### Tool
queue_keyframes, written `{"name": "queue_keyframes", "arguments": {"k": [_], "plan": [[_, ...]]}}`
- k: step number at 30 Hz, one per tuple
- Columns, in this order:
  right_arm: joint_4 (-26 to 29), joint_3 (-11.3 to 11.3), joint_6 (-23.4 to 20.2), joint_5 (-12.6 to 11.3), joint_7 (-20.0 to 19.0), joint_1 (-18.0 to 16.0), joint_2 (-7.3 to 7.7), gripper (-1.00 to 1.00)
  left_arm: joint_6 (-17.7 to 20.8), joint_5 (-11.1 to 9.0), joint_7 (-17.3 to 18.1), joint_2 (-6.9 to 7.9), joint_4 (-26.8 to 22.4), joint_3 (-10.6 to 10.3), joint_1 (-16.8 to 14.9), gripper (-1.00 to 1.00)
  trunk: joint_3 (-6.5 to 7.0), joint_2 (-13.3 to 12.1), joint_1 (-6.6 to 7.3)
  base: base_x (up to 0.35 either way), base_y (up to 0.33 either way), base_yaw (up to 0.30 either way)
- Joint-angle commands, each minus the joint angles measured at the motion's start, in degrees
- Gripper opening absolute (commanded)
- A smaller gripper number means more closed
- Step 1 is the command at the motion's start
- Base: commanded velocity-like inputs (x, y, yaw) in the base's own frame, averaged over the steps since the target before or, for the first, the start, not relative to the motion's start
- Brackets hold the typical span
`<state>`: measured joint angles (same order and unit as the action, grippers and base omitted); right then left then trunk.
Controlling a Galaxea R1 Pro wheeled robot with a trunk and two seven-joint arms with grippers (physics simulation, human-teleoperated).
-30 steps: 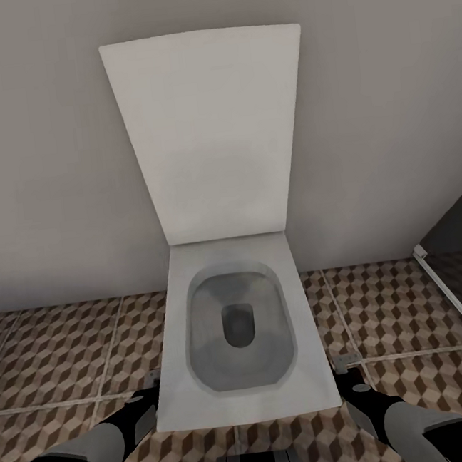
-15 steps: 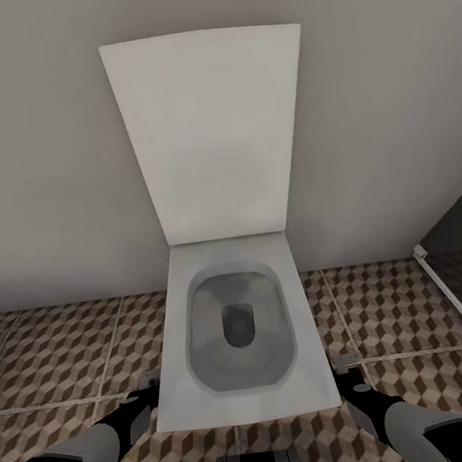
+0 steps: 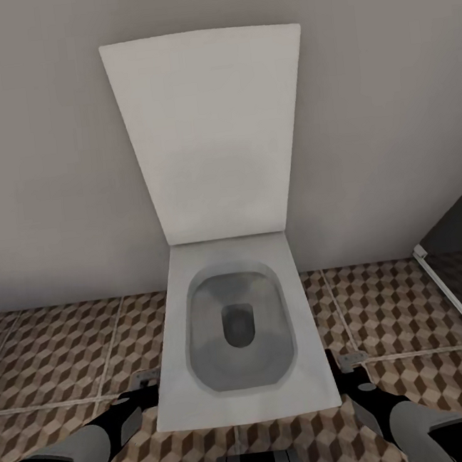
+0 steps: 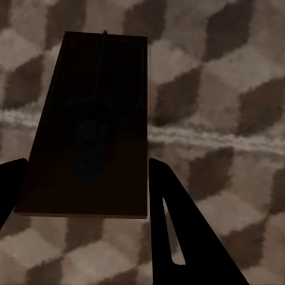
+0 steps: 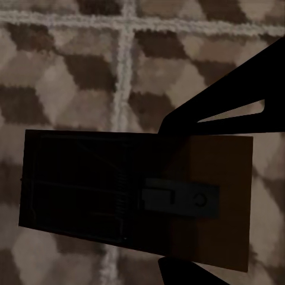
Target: Take the four mousetraps from the cabinet in the bathroom and place them on the bathroom floor. Make sure all four end up on the same floor surface, and ensure that at least two of them are either under or directly next to the same bathroom sink.
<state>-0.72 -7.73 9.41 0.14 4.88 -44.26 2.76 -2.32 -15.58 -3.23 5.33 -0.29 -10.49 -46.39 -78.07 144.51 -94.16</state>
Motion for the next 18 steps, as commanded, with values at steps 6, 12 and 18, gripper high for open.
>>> {"name": "queue_keyframes", "arguments": {"k": [6, 12, 18], "plan": [[-0.1, -0.4, 0.2, -0.1, 0.3, 0.0, 0.04, -1.00, -0.1, -0.3, -0.1, 0.03, 0.0, -0.5, 0.0, -1.00, -0.03, 0.0, 0.01, 0.000, 0.000, 0.000], [-0.1, -0.4, 0.2, -0.1, 0.3, 0.0, -0.02, -1.00, -0.1, -0.3, -0.1, -0.06, 0.0, -0.5, 0.0, -1.00, -0.03, 0.0, 0.01, 0.000, 0.000, 0.000], [-0.1, -0.4, 0.2, -0.1, 0.4, 0.0, -0.04, -1.00, -0.1, -0.2, -0.1, -0.13, 0.0, -0.5, 0.0, -1.00, -0.03, 0.0, 0.01, 0.000, 0.000, 0.000]]}}
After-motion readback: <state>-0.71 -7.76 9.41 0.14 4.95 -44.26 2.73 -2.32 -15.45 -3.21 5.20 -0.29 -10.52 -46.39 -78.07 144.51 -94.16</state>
